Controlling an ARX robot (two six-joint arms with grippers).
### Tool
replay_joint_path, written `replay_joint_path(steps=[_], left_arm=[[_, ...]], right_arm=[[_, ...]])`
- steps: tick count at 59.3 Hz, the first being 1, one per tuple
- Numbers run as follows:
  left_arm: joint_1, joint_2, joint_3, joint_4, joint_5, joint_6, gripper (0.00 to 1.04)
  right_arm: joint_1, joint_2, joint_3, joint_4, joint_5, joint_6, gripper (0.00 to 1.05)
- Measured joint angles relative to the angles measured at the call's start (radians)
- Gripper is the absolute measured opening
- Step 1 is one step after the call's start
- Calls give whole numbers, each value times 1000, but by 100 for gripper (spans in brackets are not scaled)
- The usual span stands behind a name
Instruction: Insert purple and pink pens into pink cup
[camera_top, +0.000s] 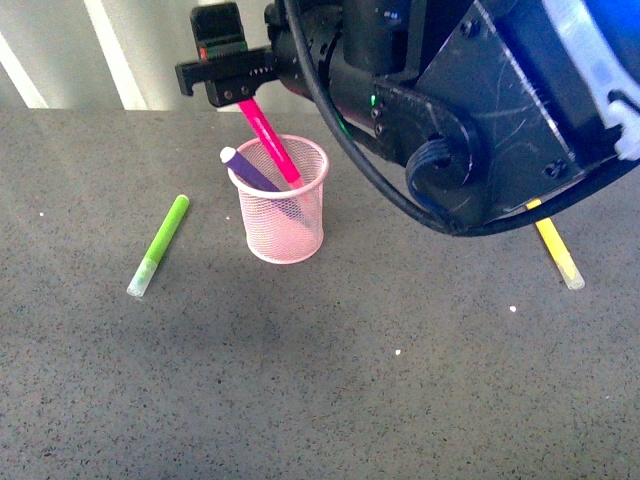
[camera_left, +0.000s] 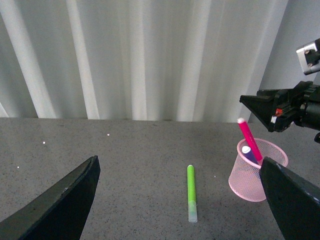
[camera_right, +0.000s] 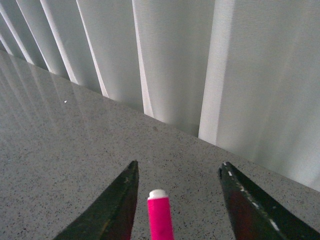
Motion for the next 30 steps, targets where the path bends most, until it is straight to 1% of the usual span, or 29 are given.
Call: replay_joint_path(steps=[1,5,11,16,22,23,28,30], left_arm=[[0,0,0,0,0,0,98],[0,0,0,0,0,0,98],[0,0,0,0,0,0,98],[0,0,0,0,0,0,98],[0,0,0,0,0,0,98],[0,0,0,0,0,0,98],[0,0,0,0,0,0,98],[0,0,0,0,0,0,98]], right_arm=[[0,-4,0,-2,2,0,71],[-5,-42,-11,-20,27,14,83],[-11,-126,-48,-87,91,39,99],[-22,-215,-90,-174,161,63,97],[-54,-402,-190,-341,257,105,98],[-56,-413,-196,-349,262,106,98],[-92,-661,-335,-523,335,117,98],[-100,-743,-380,-569,361,112,98]])
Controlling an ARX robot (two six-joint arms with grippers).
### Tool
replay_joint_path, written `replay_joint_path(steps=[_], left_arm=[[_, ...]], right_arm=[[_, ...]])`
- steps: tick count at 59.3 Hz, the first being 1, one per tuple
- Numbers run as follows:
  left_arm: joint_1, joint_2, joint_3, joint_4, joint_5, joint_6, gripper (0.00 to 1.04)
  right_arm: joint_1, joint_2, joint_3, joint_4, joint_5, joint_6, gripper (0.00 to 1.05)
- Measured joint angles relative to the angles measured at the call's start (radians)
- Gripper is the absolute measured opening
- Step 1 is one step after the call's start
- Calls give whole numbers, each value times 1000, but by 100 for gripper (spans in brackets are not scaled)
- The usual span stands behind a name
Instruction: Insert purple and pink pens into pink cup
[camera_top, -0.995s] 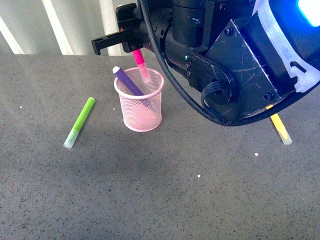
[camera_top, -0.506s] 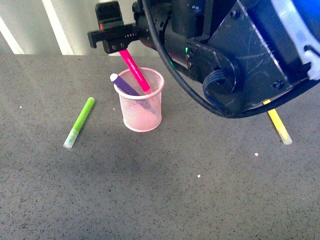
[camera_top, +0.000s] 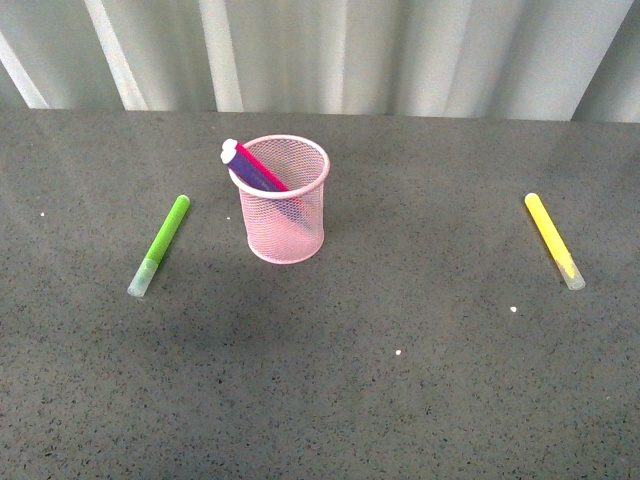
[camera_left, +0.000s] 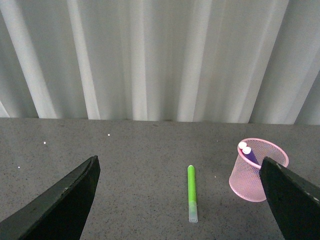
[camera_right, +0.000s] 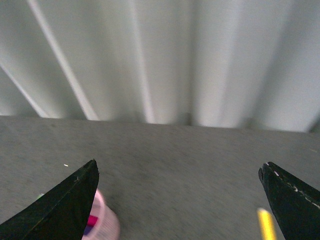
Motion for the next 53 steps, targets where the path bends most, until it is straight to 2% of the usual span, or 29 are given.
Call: replay_joint_path(steps=[6,10,15,19,24,38,45,53], left_arm=[[0,0,0,0,0,0,98],[0,0,0,0,0,0,98],[0,-1,0,0,0,0,98],[0,0,0,0,0,0,98],[0,-1,0,0,-4,0,98],[0,-1,0,0,0,0,98],[0,-1,0,0,-1,0,98],[0,-1,0,0,-1,0,98]], right_arm=[[-17,-268,-143,-158,17,-57,98],[-17,-423,-208,-183,23,-94,98],[-16,-462,-209,-174,32,-112,97],[-22,-472,-281,13,135,-135,86],[-72,-513,-414,160,120,-151,68],[-193,-671,-574,180,10,-158,27],[-246,-747,-639,169,-51,-162,3],[-307,-846,-703,132,-103,-162,3]])
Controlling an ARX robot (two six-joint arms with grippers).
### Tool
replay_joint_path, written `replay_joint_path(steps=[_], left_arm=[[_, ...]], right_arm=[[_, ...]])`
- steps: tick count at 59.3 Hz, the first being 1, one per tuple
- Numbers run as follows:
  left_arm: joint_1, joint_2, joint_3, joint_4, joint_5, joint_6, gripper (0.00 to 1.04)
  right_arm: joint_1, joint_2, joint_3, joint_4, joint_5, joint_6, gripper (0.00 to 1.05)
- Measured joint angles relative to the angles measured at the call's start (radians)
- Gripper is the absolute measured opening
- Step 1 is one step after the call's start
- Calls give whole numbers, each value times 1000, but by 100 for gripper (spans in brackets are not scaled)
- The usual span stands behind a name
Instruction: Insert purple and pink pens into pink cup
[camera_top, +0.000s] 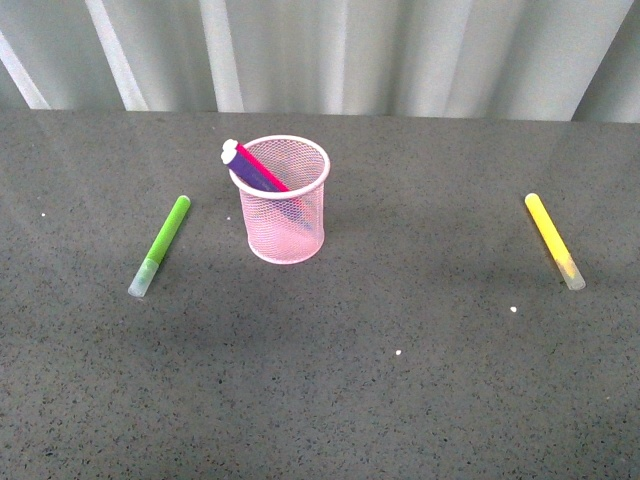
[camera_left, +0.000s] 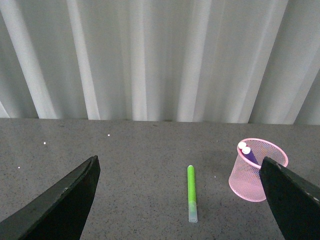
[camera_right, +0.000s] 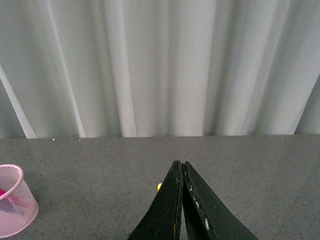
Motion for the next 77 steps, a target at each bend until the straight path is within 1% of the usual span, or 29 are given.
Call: replay_joint_path(steps=[9,12,18,26,28,67,69,71,73,77], left_arm=[[0,0,0,0,0,0,98],[0,0,0,0,0,0,98],[0,0,0,0,0,0,98],[0,0,0,0,0,0,98],[0,0,0,0,0,0,98],[0,0,0,0,0,0,98],[0,0,0,0,0,0,98],[0,0,0,0,0,0,98],[0,0,0,0,0,0,98],[0,0,0,0,0,0,98]], right_arm=[[-39,-79,-36,-43,-45,0,3],[-90,-108,-45,-63,-117,0,3],[-137,-162,-63,-96,-129,0,3],[-138,-240,-83,-153,-135,0,3],[-138,-251,-100,-132,-135,0,3],[-138,-457,-101,-326,-135,0,3],[-138,-493,-100,-366,-135,0,3],[-138,-561,-100,-462,-135,0,3],[-138,-592,-101,-495,-135,0,3],[-138,-630,-100,-502,-135,0,3]])
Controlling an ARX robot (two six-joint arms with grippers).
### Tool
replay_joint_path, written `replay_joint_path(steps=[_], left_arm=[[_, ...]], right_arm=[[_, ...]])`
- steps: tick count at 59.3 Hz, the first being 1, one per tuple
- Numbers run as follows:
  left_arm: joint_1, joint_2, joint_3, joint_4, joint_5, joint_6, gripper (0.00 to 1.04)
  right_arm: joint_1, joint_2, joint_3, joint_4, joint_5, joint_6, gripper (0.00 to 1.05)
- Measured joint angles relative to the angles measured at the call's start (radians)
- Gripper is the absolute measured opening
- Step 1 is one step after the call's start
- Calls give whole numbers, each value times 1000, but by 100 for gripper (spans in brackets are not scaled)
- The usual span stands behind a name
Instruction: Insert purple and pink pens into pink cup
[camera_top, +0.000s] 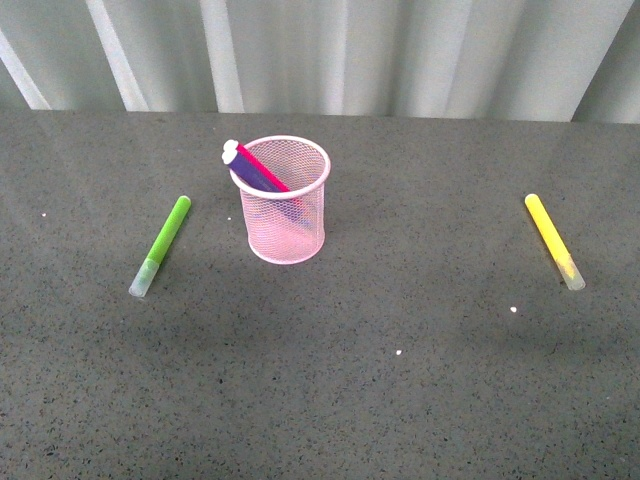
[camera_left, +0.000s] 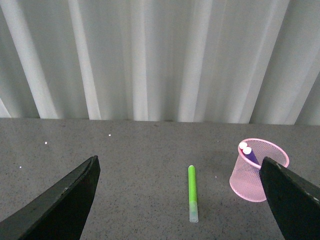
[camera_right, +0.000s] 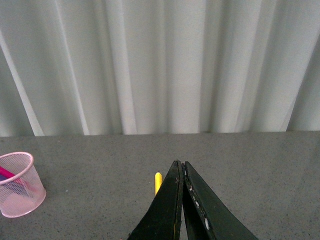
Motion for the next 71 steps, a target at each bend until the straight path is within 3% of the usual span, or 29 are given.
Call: replay_joint_path(steps=[11,42,71], left_arm=[[0,0,0,0,0,0,98],[0,0,0,0,0,0,98],[0,0,0,0,0,0,98]], right_arm=[[0,-1,0,-5,0,0,5],[0,-1,0,-5,0,0,97],[0,-1,0,-5,0,1,98]])
